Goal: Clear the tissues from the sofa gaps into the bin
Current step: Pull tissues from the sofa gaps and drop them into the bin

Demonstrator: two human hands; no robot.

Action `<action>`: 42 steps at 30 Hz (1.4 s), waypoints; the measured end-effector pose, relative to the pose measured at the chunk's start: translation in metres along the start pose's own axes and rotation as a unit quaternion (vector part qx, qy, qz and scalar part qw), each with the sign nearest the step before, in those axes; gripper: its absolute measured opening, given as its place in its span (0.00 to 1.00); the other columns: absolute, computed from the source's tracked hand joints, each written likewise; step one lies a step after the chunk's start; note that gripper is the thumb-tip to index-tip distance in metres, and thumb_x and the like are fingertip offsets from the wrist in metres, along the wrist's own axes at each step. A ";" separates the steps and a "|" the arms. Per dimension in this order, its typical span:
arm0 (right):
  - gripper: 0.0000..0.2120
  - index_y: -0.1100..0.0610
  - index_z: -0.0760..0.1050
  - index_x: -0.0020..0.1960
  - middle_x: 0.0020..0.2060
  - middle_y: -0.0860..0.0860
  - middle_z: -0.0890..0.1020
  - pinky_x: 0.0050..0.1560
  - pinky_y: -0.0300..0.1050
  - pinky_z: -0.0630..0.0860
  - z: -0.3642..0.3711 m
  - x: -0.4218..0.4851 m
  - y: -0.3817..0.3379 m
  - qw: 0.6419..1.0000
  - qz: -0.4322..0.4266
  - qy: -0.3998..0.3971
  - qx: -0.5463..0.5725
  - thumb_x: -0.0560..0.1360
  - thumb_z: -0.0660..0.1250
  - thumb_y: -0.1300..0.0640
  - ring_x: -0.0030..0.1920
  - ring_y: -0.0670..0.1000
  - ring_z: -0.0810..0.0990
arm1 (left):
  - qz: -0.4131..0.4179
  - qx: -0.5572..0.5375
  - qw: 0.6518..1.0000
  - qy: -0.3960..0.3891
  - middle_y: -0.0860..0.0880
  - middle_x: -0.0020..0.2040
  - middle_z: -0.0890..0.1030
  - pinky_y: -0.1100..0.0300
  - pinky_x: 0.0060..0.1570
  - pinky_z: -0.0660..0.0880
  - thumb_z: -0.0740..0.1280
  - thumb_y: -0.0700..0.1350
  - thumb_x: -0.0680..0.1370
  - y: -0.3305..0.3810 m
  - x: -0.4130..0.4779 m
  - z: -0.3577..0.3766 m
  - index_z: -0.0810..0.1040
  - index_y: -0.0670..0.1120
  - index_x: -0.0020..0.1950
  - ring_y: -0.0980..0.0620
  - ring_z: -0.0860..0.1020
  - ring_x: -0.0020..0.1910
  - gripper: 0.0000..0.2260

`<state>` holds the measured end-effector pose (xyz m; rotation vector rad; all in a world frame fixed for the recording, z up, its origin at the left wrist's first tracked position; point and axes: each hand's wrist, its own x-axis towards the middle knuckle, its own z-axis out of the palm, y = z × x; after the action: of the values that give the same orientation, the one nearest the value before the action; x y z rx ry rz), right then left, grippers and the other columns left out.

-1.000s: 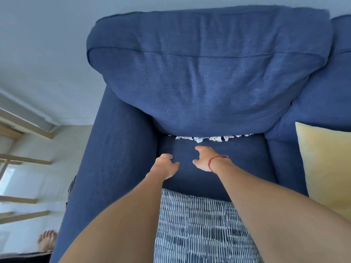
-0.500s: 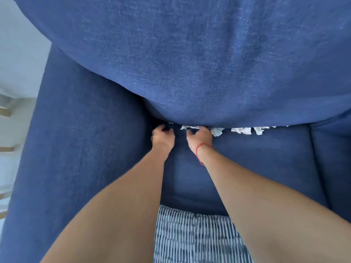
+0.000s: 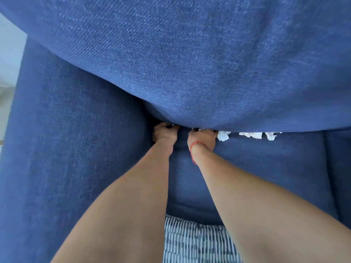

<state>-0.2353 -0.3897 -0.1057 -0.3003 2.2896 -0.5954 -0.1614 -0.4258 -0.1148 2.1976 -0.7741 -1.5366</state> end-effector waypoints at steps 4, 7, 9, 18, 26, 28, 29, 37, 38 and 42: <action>0.16 0.65 0.73 0.63 0.65 0.60 0.75 0.63 0.47 0.70 -0.013 0.000 0.004 0.998 -0.047 -0.023 -0.024 0.79 0.61 0.58 0.65 0.59 0.74 | 0.034 0.058 0.998 0.016 0.51 0.42 0.83 0.53 0.56 0.77 0.71 0.53 0.69 -0.004 -0.010 -0.002 0.79 0.53 0.30 0.47 0.81 0.48 0.09; 0.14 0.65 0.75 0.61 0.61 0.59 0.78 0.61 0.44 0.70 -0.024 0.000 0.007 0.995 -0.079 -0.053 -0.036 0.79 0.61 0.58 0.63 0.58 0.75 | 0.081 0.062 0.995 -0.011 0.50 0.46 0.84 0.62 0.53 0.75 0.71 0.44 0.75 -0.008 -0.024 -0.009 0.85 0.50 0.40 0.52 0.80 0.46 0.05; 0.08 0.63 0.78 0.53 0.53 0.58 0.80 0.54 0.42 0.71 -0.029 0.000 0.011 0.989 -0.115 -0.086 -0.035 0.78 0.63 0.60 0.55 0.55 0.78 | 0.104 0.061 0.992 -0.027 0.50 0.47 0.83 0.66 0.49 0.72 0.68 0.40 0.77 -0.010 -0.032 -0.011 0.85 0.42 0.52 0.56 0.78 0.46 0.07; 0.10 0.67 0.79 0.46 0.40 0.60 0.81 0.43 0.43 0.74 -0.038 -0.021 0.014 0.966 -0.184 -0.178 -0.021 0.74 0.59 0.68 0.40 0.52 0.72 | 0.091 0.079 0.989 -0.084 0.50 0.34 0.79 0.63 0.38 0.72 0.66 0.44 0.76 -0.008 -0.047 -0.012 0.81 0.46 0.38 0.53 0.74 0.34 0.09; 0.15 0.60 0.81 0.55 0.57 0.57 0.79 0.56 0.50 0.75 -0.077 -0.009 0.037 0.970 -0.229 0.053 -0.058 0.74 0.61 0.68 0.58 0.60 0.76 | 0.130 0.089 0.986 -0.046 0.49 0.46 0.85 0.81 0.29 0.70 0.74 0.41 0.73 -0.014 -0.059 0.004 0.85 0.43 0.53 0.56 0.78 0.40 0.09; 0.16 0.59 0.79 0.59 0.61 0.56 0.77 0.58 0.46 0.73 -0.074 -0.008 0.042 0.971 -0.231 0.045 -0.049 0.75 0.62 0.68 0.62 0.59 0.74 | 0.126 0.092 0.987 -0.037 0.49 0.46 0.85 0.77 0.32 0.71 0.74 0.41 0.73 -0.014 -0.059 0.007 0.85 0.43 0.53 0.56 0.79 0.40 0.09; 0.17 0.59 0.78 0.62 0.63 0.56 0.76 0.60 0.45 0.72 -0.071 -0.008 0.043 0.975 -0.213 0.040 -0.045 0.75 0.63 0.67 0.65 0.57 0.73 | 0.126 0.093 0.987 -0.033 0.48 0.45 0.85 0.75 0.34 0.71 0.73 0.41 0.73 -0.014 -0.060 0.009 0.85 0.43 0.53 0.55 0.79 0.41 0.09; 0.18 0.60 0.74 0.59 0.50 0.55 0.83 0.58 0.48 0.78 -0.064 0.014 0.016 0.976 0.059 0.041 0.205 0.70 0.74 0.62 0.49 0.55 0.81 | 0.109 0.095 0.989 -0.030 0.48 0.47 0.86 0.71 0.37 0.70 0.74 0.43 0.73 -0.016 -0.053 0.013 0.85 0.44 0.51 0.55 0.79 0.41 0.08; 0.23 0.58 0.71 0.62 0.49 0.55 0.82 0.59 0.48 0.78 -0.062 0.016 0.014 0.961 0.087 0.030 0.260 0.70 0.74 0.63 0.48 0.54 0.80 | 0.106 0.096 0.989 -0.031 0.48 0.47 0.86 0.70 0.39 0.71 0.74 0.43 0.73 -0.016 -0.052 0.013 0.85 0.44 0.51 0.55 0.79 0.42 0.09; 0.20 0.54 0.72 0.63 0.55 0.52 0.81 0.52 0.38 0.72 -0.055 0.024 0.011 0.928 0.125 0.023 0.351 0.73 0.70 0.65 0.47 0.49 0.77 | 0.107 0.088 0.989 -0.046 0.50 0.47 0.86 0.72 0.43 0.72 0.75 0.44 0.72 -0.019 -0.047 0.012 0.86 0.45 0.50 0.57 0.81 0.44 0.08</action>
<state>-0.2924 -0.3712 -0.0918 0.3500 1.9535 -1.2323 -0.1806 -0.3814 -0.0950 2.0928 -1.1748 -1.5214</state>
